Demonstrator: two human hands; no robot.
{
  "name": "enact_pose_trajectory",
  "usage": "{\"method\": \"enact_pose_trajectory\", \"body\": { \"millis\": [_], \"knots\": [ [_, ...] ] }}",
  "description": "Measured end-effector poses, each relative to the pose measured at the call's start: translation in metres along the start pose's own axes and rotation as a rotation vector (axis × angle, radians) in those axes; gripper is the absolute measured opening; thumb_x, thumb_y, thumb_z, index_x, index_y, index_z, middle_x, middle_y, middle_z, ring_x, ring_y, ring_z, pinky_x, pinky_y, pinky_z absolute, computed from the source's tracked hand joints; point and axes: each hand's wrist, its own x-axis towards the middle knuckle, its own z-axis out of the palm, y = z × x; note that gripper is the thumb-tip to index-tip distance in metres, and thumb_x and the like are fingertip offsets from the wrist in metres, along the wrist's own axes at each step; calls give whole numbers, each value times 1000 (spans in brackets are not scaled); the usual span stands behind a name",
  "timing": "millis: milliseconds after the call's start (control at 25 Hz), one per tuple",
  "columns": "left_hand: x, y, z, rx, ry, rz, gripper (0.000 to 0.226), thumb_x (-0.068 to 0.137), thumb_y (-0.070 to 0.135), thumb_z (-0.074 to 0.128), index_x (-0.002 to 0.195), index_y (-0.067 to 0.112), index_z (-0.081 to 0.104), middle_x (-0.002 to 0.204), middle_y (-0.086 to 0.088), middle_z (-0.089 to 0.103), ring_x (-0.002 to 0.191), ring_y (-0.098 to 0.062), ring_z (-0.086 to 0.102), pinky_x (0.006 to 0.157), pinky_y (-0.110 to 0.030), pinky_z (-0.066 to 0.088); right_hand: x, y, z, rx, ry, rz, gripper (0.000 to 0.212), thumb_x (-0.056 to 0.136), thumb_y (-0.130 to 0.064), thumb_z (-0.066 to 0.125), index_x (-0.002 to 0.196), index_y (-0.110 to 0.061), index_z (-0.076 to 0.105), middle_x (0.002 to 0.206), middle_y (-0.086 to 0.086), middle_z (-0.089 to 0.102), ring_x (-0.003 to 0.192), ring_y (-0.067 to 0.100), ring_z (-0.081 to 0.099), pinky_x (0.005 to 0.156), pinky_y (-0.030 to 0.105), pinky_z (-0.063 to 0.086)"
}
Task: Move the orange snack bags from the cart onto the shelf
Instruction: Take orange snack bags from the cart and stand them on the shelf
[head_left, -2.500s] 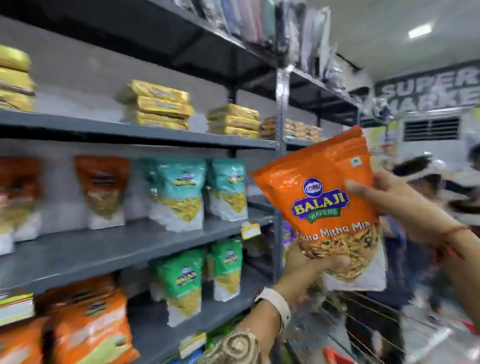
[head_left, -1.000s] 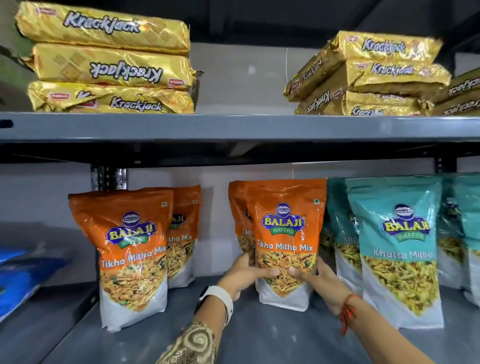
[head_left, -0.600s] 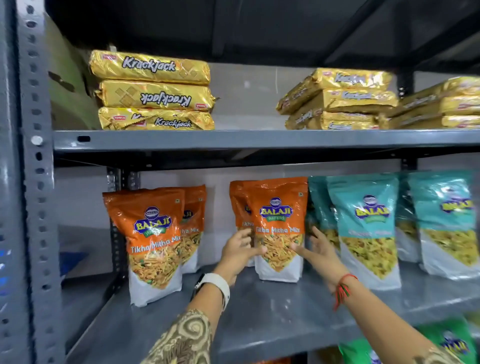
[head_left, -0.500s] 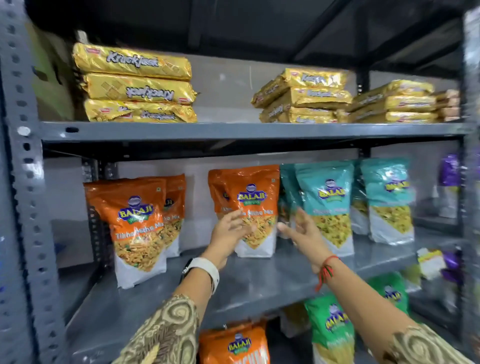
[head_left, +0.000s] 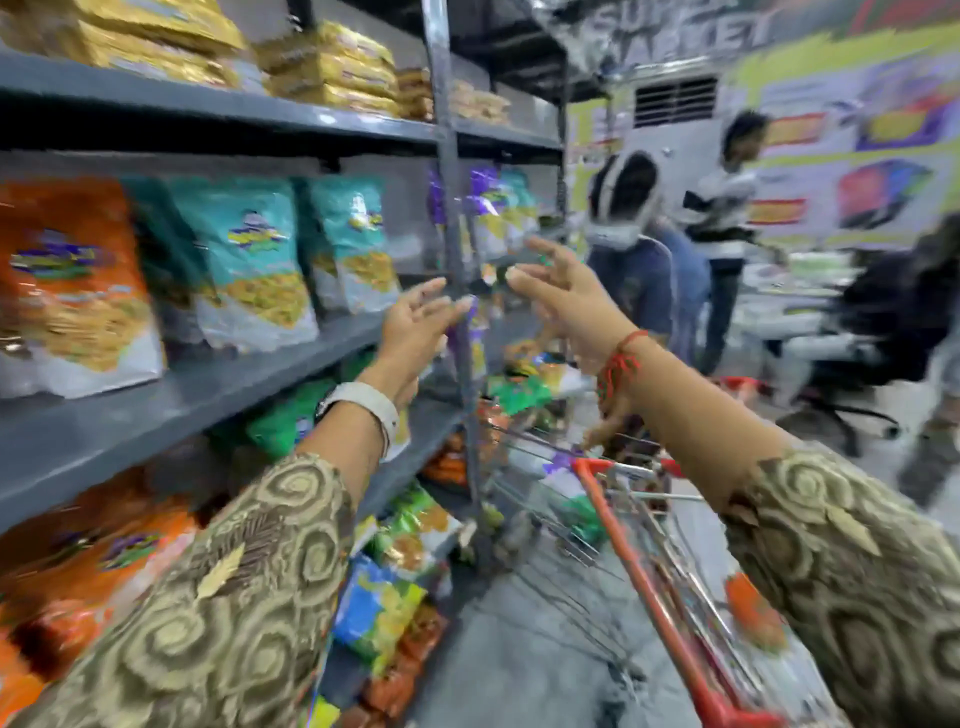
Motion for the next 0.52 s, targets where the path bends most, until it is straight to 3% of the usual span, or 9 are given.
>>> {"method": "enact_pose_trajectory", "body": {
  "millis": [80, 160, 240, 320, 440, 520],
  "knots": [
    [-7, -15, 72, -19, -124, -48, 51, 82, 22, 74, 128, 16, 54, 115, -5, 61, 96, -18, 62, 70, -23, 46, -27, -6, -70, -63, 65, 54, 51, 89, -6, 59, 137, -5, 42, 86, -5, 62, 70, 3, 64, 59, 13, 50],
    [-19, -41, 144, -57, -252, -118, 48, 86, 17, 69, 130, 13, 52, 115, -6, 61, 99, -17, 60, 71, -23, 46, -54, -3, -138, -156, 135, 100, 47, 88, -10, 62, 134, -8, 47, 77, -12, 68, 79, 17, 59, 70, 23, 47],
    [-33, -71, 201, -72, -356, -160, 48, 87, 13, 67, 132, 9, 50, 111, -8, 61, 92, -15, 59, 71, -22, 43, -78, 12, -193, -237, 182, 168, 45, 87, -15, 64, 130, -10, 52, 68, -15, 69, 76, 12, 59, 74, 27, 43],
    [-47, -113, 264, -72, -472, -227, 46, 86, 5, 66, 129, 6, 50, 98, -8, 61, 79, -11, 57, 69, -20, 43, -106, 39, -255, -318, 232, 261, 38, 86, -17, 65, 124, -13, 58, 74, -14, 66, 77, 9, 57, 74, 25, 40],
    [-58, -208, 342, 77, -652, -397, 42, 79, -1, 72, 116, 8, 55, 89, -8, 63, 65, -8, 60, 58, -16, 47, -148, 101, -348, -442, 250, 476, 35, 88, -13, 63, 122, -9, 60, 92, 5, 62, 88, 13, 54, 69, 19, 41],
    [-63, -287, 383, 291, -779, -560, 47, 69, 4, 81, 110, -6, 61, 105, -27, 67, 85, -27, 67, 69, -22, 48, -173, 163, -402, -529, 144, 665, 38, 87, -13, 65, 124, -5, 59, 91, 7, 63, 76, 6, 59, 62, 9, 44]
  ]
}}
